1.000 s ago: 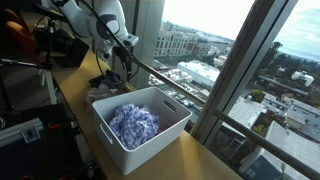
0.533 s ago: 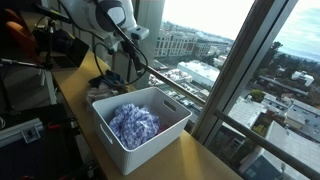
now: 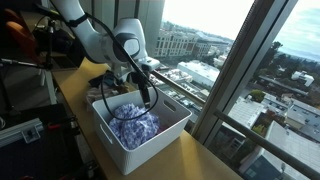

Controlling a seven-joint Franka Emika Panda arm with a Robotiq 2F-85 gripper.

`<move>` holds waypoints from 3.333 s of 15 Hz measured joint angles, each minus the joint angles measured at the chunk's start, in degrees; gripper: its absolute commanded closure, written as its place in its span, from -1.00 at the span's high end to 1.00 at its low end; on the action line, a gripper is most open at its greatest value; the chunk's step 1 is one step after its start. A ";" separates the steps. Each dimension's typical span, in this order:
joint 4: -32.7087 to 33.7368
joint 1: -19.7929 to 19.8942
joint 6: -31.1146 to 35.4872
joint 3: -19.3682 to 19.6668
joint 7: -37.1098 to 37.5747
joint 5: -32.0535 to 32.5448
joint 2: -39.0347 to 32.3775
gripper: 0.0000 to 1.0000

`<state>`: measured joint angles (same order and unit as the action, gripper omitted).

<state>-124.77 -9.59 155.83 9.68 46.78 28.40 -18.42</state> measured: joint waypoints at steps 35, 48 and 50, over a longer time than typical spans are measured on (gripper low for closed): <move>17.34 2.15 -15.29 1.06 -9.53 -16.74 -9.88 -1.00; 15.76 -0.22 -23.56 -7.15 -5.89 -9.92 17.72 -1.00; 16.92 -0.52 -26.63 -10.99 -4.72 -9.34 21.03 -1.00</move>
<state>-107.85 -10.11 129.20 -1.31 42.06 19.06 2.61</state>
